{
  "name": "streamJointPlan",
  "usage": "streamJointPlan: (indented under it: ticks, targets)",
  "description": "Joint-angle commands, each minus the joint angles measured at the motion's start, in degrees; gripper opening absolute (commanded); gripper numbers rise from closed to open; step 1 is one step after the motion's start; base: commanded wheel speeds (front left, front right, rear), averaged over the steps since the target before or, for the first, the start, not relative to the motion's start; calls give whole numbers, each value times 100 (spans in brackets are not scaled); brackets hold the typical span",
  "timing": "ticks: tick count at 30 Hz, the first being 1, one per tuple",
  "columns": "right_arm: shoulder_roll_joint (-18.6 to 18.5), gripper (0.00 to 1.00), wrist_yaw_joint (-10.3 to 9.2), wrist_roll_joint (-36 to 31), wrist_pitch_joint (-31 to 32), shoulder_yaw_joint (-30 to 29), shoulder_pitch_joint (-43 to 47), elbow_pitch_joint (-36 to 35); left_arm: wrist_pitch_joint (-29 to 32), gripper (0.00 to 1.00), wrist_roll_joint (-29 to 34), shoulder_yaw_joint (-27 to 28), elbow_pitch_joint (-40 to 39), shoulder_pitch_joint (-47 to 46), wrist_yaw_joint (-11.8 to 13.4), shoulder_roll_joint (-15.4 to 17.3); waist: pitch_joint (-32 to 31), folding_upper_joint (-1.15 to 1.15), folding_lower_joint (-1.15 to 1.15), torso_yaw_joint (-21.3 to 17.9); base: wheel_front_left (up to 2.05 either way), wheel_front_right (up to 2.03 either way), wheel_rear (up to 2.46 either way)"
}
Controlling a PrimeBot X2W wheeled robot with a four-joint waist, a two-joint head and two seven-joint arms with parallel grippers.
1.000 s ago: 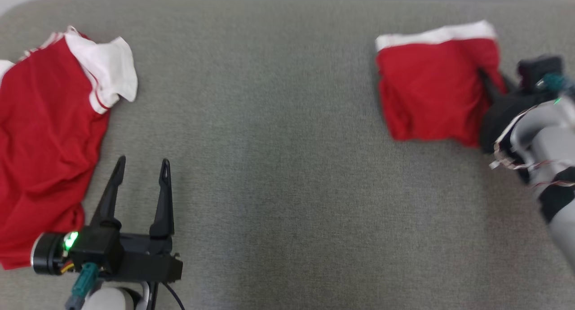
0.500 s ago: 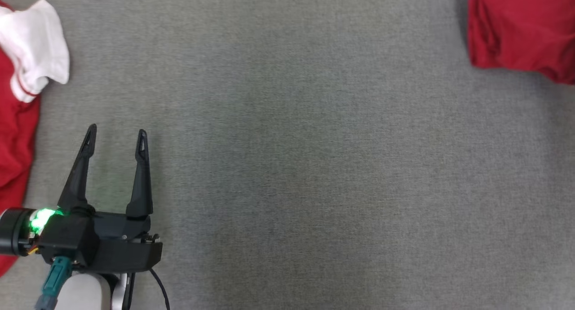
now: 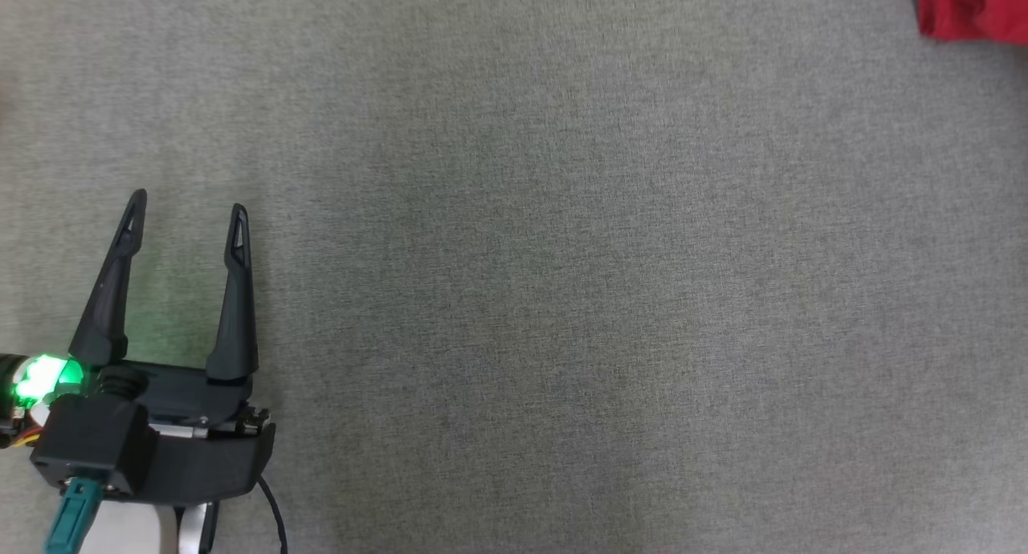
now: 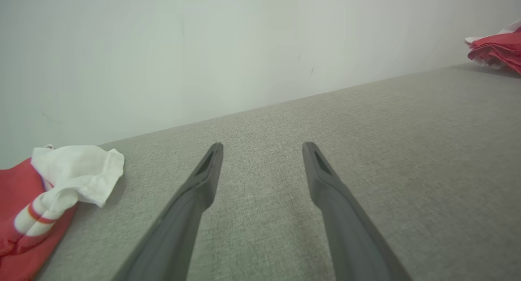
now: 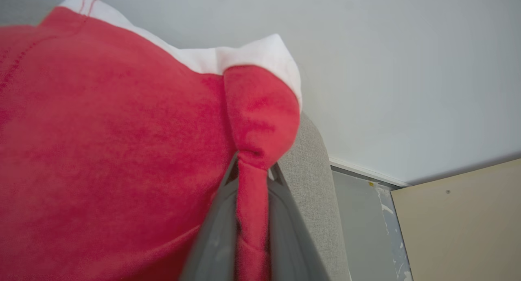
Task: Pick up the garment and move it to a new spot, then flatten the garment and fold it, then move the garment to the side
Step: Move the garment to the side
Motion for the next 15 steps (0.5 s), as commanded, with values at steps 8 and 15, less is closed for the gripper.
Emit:
streamJointPlan:
  ticks: [8,15]
  targets:
    - [-68,0,-13,-247,-191,19,-367,291,9,100,29,-15,-155,-5,66,71,208,-1,-1,-17,0,0,0]
    - [-1,30,-13,-573,-201,-25,-704,572,-7,100,-18,-42,-180,5,98,69,275,-1,-1,62,0,0,0]
